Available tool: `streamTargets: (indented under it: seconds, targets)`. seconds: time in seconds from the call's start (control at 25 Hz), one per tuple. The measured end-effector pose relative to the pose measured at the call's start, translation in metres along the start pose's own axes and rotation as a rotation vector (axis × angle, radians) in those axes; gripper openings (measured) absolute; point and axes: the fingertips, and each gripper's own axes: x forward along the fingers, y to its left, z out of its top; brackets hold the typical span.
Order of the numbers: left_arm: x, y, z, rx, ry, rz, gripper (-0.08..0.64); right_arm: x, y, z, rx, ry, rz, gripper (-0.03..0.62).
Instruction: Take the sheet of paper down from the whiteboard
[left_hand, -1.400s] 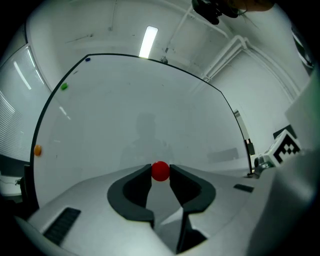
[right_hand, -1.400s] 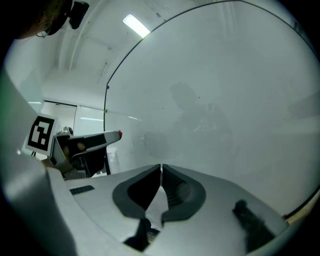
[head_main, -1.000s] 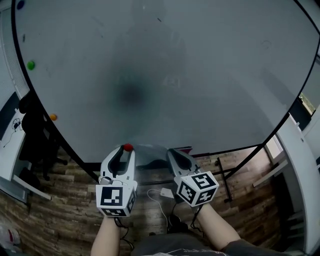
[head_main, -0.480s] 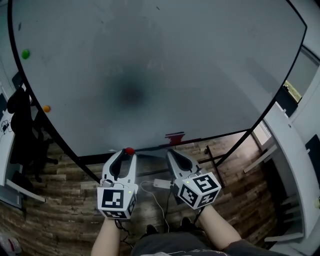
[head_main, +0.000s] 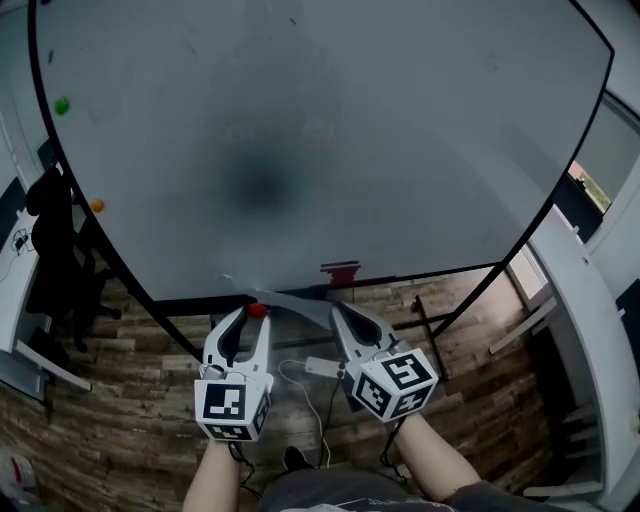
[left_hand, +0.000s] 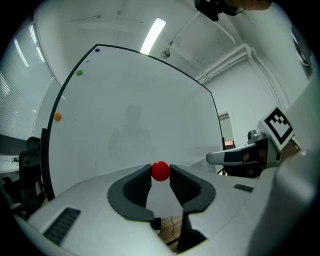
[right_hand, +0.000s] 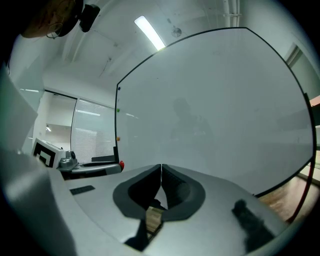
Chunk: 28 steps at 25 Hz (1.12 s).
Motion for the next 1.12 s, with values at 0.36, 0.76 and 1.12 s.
streamTargets:
  seconds: [0.36,0.76,1.12]
  targets:
    - [-0.029,-0.073,-0.016,0.014,0.052,0.032,0.120,-0.074,-0.025,-0.015,0.032,0.020,0.043,0.023]
    - [-0.085,-0.155,-0.025,0.003,0.068,0.042,0.120,-0.156,-0.028,-0.033,0.035,0.048,0.074,0.023]
    - [-0.124,-0.199,-0.039,-0.009,0.078,0.054,0.120,-0.217,-0.026,-0.049,0.022,0.079,0.085,0.021]
